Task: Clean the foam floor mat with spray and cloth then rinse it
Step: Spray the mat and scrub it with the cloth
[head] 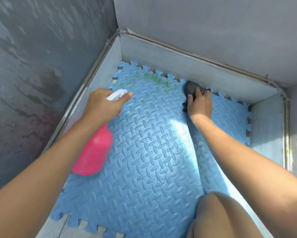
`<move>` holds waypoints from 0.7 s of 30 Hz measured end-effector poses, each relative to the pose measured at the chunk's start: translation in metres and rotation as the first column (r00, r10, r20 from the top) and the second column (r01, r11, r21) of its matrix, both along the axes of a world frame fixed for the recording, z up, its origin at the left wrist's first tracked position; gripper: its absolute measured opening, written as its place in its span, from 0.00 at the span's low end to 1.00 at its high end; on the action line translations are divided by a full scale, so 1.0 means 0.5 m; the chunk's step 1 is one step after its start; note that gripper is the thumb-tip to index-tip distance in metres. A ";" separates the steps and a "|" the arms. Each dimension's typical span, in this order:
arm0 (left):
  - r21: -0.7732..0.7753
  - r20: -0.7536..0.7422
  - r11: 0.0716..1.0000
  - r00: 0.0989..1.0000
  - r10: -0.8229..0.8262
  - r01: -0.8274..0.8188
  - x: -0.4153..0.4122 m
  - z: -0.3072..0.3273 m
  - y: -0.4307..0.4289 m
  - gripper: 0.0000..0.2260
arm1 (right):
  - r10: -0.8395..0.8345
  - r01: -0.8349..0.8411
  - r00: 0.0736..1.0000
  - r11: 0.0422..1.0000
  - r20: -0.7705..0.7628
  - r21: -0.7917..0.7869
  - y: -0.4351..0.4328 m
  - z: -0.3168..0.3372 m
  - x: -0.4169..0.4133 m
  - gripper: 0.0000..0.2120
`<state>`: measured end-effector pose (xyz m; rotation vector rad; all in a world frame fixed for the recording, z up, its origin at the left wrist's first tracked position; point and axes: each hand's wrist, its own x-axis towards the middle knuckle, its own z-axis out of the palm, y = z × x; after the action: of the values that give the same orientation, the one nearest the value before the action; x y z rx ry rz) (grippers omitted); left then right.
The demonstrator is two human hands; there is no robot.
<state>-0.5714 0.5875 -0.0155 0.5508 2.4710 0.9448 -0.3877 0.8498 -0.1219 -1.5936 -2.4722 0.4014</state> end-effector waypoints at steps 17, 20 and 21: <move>0.123 -0.140 0.989 0.986 0.094 -0.077 0.010 -0.014 -0.158 0.22 | 0.664 -0.662 0.744 0.748 -0.075 0.059 -0.222 -0.003 -0.442 0.17; 0.135 -0.125 0.988 0.988 0.096 -0.079 0.013 -0.011 -0.161 0.21 | 0.870 -0.869 0.477 0.488 -0.124 0.083 -0.264 0.001 -0.329 0.14; 0.135 -0.121 0.988 0.988 0.097 -0.080 0.013 -0.011 -0.162 0.21 | 0.928 -0.927 0.352 0.364 -0.122 0.090 -0.285 -0.002 -0.274 0.14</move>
<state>-0.5652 0.5067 -0.0210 0.5630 2.5785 1.1445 -0.5248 0.7072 -0.1232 0.1172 -2.9602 0.6003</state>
